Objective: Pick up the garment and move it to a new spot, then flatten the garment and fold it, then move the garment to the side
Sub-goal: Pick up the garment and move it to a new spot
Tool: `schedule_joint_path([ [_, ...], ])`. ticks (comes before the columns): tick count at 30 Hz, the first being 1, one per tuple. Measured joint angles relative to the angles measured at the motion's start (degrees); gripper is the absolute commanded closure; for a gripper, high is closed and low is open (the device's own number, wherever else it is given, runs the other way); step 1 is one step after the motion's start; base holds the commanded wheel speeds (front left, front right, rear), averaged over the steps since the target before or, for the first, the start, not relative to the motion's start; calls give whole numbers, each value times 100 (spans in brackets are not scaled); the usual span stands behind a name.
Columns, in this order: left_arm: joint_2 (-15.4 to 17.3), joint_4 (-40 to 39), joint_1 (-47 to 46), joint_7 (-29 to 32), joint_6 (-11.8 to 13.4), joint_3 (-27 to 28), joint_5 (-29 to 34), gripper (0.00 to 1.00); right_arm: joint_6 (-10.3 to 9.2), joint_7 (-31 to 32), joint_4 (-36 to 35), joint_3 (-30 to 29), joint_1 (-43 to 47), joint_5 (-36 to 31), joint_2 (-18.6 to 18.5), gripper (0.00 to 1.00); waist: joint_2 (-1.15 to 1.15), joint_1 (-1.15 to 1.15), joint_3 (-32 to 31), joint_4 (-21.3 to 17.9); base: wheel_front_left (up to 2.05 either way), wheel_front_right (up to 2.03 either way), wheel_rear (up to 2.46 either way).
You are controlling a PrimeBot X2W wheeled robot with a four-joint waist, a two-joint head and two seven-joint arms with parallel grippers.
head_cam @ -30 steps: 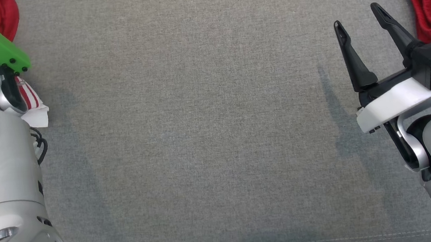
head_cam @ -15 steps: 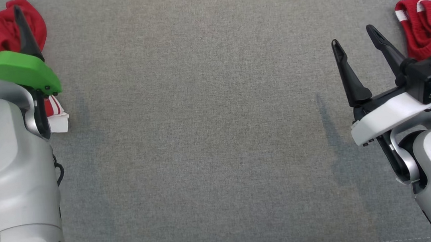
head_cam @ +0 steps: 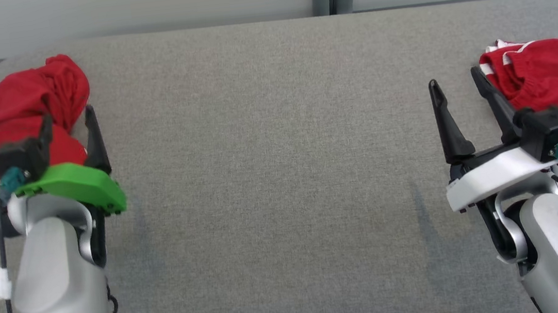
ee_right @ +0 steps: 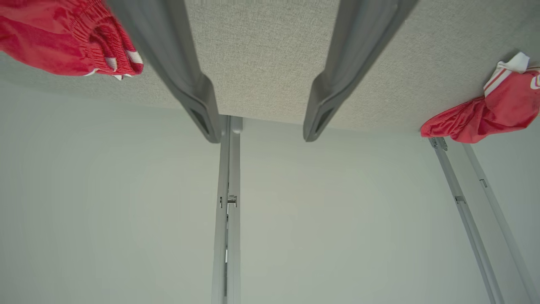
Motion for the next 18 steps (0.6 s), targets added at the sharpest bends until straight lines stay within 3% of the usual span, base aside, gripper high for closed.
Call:
schedule_joint_path([
  [10,29,-814,1556,14,15,-490,-467,0,0,-152,324,97,655,194,257,0,0,0,-836,-186,0,0,0],
  [18,54,-1695,2535,14,296,-768,-652,0,-41,-218,363,163,967,247,393,0,0,0,-1244,-465,0,0,0],
])
